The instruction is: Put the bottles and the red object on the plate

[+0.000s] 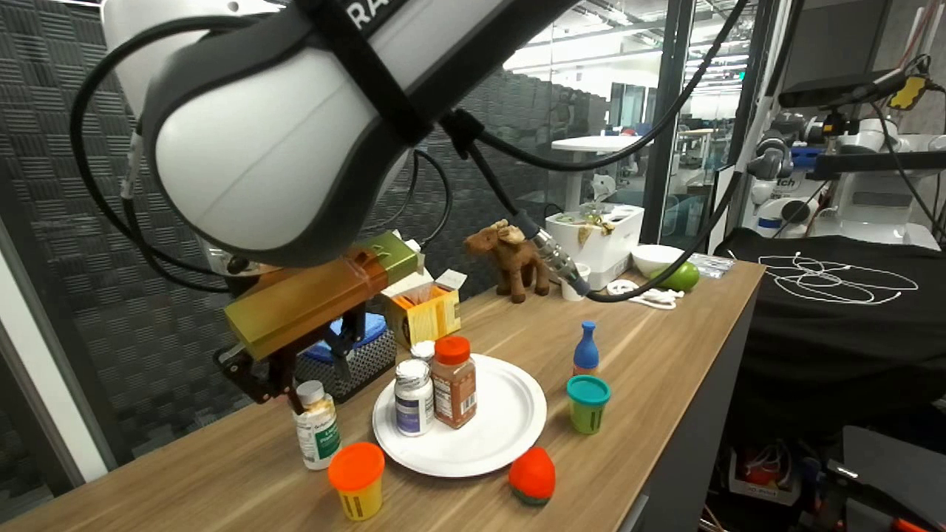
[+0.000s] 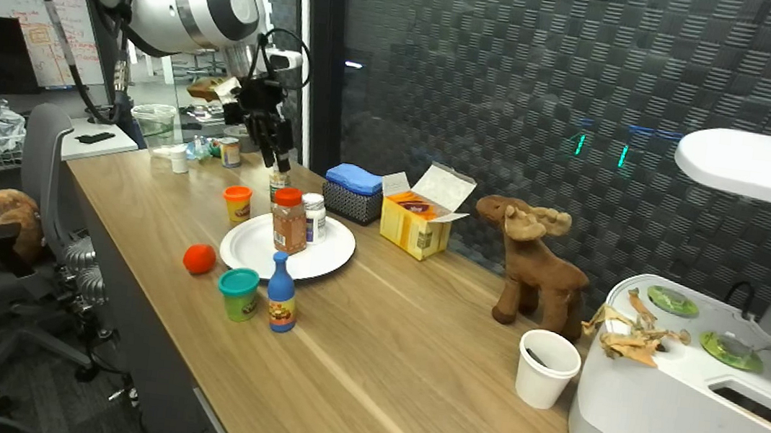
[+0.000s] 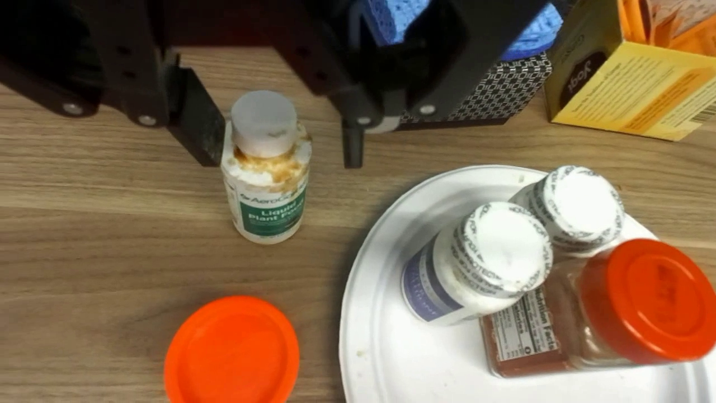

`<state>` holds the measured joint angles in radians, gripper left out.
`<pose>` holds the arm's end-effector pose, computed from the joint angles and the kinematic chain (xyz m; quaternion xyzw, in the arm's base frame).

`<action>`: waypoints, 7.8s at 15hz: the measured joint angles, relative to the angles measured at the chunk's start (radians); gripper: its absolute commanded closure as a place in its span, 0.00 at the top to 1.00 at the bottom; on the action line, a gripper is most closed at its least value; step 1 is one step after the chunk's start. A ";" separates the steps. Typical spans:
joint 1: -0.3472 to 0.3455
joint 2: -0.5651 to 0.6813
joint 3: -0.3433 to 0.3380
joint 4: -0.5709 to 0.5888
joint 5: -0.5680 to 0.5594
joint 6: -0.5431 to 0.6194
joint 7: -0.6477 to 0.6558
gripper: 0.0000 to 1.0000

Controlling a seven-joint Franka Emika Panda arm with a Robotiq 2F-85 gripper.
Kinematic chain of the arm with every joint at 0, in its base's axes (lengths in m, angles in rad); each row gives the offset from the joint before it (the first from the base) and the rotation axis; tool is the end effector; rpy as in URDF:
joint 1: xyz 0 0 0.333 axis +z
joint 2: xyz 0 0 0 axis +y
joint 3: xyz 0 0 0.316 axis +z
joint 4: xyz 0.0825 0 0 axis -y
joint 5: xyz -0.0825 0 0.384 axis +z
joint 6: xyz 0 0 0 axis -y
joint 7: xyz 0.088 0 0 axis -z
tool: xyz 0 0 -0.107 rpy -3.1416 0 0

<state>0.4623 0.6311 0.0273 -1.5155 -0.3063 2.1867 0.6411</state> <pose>0.6360 0.3229 0.2976 0.9927 0.0077 0.0805 0.0891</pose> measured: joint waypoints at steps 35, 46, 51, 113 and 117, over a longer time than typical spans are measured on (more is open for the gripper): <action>-0.206 -0.461 -0.041 -0.428 -0.225 0.062 0.061 0.07; -0.247 -0.404 -0.012 -0.482 -0.055 0.060 0.081 0.07; -0.247 -0.360 -0.001 -0.482 -0.019 0.081 0.109 0.08; -0.396 -0.825 0.111 -1.079 0.049 0.241 0.104 1.00; -0.396 -0.781 0.119 -1.094 0.077 0.329 0.146 1.00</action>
<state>0.0663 -0.1500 0.1465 -2.6093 -0.2288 2.5160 0.7871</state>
